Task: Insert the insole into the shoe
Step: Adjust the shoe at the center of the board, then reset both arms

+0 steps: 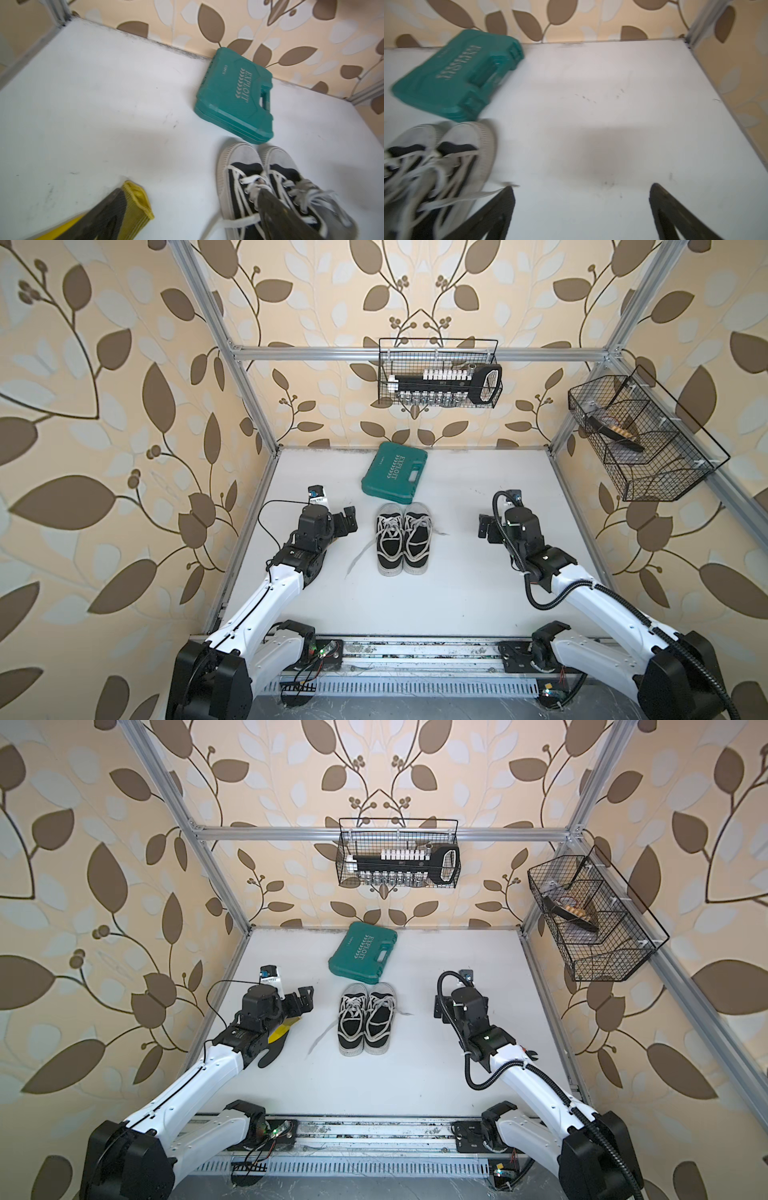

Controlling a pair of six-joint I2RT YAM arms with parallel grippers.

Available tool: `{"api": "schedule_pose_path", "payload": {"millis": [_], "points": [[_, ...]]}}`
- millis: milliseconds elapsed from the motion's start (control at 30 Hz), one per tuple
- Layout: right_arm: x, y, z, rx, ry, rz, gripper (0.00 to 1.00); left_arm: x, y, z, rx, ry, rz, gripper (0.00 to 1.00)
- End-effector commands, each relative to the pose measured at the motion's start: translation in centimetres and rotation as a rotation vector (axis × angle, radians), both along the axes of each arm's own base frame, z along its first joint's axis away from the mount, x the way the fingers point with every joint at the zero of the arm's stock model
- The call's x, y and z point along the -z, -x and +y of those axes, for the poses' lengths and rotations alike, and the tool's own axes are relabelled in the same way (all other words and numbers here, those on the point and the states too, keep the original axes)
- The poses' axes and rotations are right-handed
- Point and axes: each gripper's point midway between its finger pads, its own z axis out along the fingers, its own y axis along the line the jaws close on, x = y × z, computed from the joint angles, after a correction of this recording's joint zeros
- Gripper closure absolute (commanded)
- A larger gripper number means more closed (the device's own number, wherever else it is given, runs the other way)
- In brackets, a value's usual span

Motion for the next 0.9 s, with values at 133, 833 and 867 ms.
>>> {"api": "schedule_pose_path", "payload": {"millis": [133, 833, 867], "points": [[0.2, -1.2, -8.2, 0.274, 0.080, -0.139, 0.01, -0.1, -1.4, 5.0, -0.253, -0.181, -0.160, 0.01], [4.1, -4.0, -8.4, 0.182, 0.086, -0.212, 0.01, 1.4, -1.9, 5.1, -0.196, -0.330, -0.177, 0.01], [4.2, -4.2, -8.2, 0.165, 0.089, -0.212, 0.01, 1.6, -1.5, 5.7, -0.231, -0.327, -0.195, 0.01]]}}
